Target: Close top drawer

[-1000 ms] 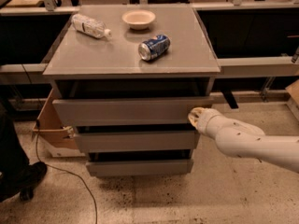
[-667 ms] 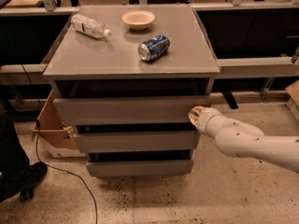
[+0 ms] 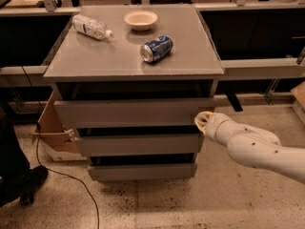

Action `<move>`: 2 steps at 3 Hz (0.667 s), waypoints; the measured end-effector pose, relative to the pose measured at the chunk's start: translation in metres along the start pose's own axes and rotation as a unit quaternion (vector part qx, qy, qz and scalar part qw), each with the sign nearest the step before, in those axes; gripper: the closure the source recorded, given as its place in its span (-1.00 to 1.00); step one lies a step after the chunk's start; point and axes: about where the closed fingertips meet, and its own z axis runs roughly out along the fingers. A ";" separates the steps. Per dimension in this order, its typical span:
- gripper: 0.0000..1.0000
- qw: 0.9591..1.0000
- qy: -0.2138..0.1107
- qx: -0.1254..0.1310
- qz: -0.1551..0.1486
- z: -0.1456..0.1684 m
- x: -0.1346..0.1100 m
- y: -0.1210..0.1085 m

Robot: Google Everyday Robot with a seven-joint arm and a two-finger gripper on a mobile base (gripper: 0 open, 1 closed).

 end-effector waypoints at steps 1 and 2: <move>1.00 1.000 0.004 -0.018 0.024 -0.031 -0.004 0.005; 1.00 0.999 0.012 -0.014 0.040 -0.068 -0.008 -0.006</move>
Offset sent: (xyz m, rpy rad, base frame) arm -0.0894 -0.0755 0.0916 0.0852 0.0741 -0.0615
